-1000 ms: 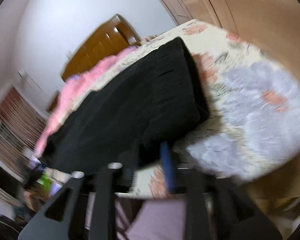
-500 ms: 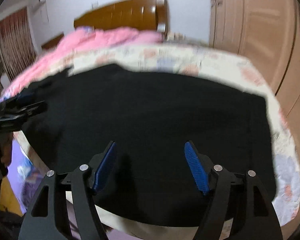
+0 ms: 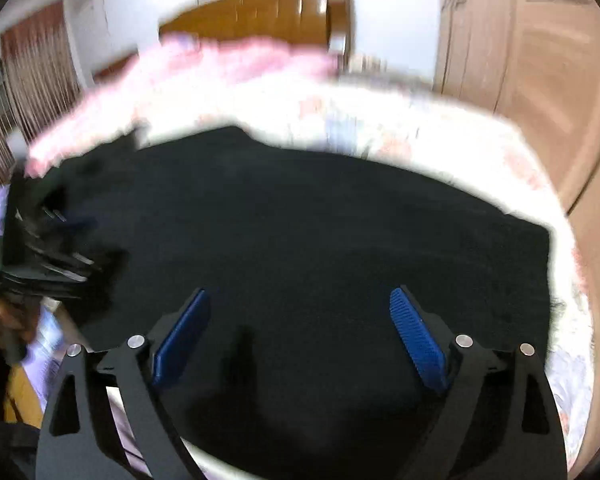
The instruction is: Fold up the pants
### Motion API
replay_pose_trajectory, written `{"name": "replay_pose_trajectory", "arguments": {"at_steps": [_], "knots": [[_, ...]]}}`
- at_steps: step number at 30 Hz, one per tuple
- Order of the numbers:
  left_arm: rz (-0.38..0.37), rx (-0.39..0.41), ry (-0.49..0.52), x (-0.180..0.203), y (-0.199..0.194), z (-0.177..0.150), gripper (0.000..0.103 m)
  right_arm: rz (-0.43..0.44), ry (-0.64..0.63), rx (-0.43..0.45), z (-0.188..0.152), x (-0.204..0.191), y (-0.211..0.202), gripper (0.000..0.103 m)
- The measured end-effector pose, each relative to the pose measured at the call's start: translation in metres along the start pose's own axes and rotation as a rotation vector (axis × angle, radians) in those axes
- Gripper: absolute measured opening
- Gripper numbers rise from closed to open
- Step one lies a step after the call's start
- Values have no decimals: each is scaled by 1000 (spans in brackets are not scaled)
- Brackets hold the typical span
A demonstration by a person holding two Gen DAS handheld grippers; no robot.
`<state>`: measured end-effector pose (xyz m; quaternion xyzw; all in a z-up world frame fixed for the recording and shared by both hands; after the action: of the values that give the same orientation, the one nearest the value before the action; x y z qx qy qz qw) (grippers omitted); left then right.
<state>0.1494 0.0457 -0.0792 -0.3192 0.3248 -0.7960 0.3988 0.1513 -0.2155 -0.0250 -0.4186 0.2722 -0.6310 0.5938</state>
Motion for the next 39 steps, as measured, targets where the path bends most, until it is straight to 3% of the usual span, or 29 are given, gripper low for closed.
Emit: {"name": "replay_pose_trajectory", "arguments": {"at_steps": [1,4,7,9,11,12,15,17,18,19,20,21,22,23,26,30,32,34,36,37,38,39], "knots": [[-9,-9,3,-3,0,-2,101,13,12,53,-2,3,-6,93],[-8,20,6,-20,-17,4,101,50,41,46,-6,13,-13,93],[54,88,-54,-66,-45,28,101,7,50,32,6,16,-26,92],[129,108,-108,-103,-59,53,101,-2,47,97,23,11,-40,92],[168,54,-152,-135,-54,77,101,36,29,168,51,-6,-56,93],[167,-33,-188,-153,-40,86,101,46,13,178,62,-16,-57,93],[210,-148,-206,-183,-10,97,100,113,-69,192,103,-67,-45,93],[253,-195,-211,-201,6,98,88,155,-80,163,120,-91,-27,93],[230,-174,-224,-200,5,93,87,171,-79,156,126,-97,-23,93],[216,-149,-235,-204,2,94,69,176,-83,156,133,-106,-15,93],[224,-120,-241,-206,-3,94,33,163,-94,158,136,-113,-8,93],[242,-73,-242,-209,-15,91,11,145,-103,149,133,-114,0,93],[229,-14,-252,-212,-28,89,9,117,-108,112,128,-119,14,93],[227,49,-266,-216,-44,85,8,114,-106,74,123,-120,25,96],[245,248,-321,-234,-101,68,8,153,-65,92,120,-118,19,96],[219,473,-523,-270,-169,-4,8,153,-69,86,118,-122,19,97],[183,496,-649,-294,-176,-46,9,111,-101,86,117,-130,20,99],[178,465,-740,-316,-168,-88,10,91,-118,88,118,-134,21,99],[80,520,-753,-319,-169,-110,13,105,-109,85,120,-132,25,99],[48,544,-747,-319,-173,-114,20,111,-104,85,120,-131,25,99],[24,556,-739,-319,-175,-115,41,109,-106,84,120,-130,25,99],[1,578,-718,-318,-179,-113,55,103,-110,84,119,-131,24,99]]}}
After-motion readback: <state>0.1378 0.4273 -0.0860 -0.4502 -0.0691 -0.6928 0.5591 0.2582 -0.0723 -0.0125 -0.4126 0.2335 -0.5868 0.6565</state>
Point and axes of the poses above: each gripper's, at about its wrist camera, not at the fingertips, and y roughly the way its jaws point, x to its right, z to its top, the point moved 5 cm from there along y, roughly the way its jaws point, and after that the axes turned 15 degrees about -z, right-handed, at the moved point
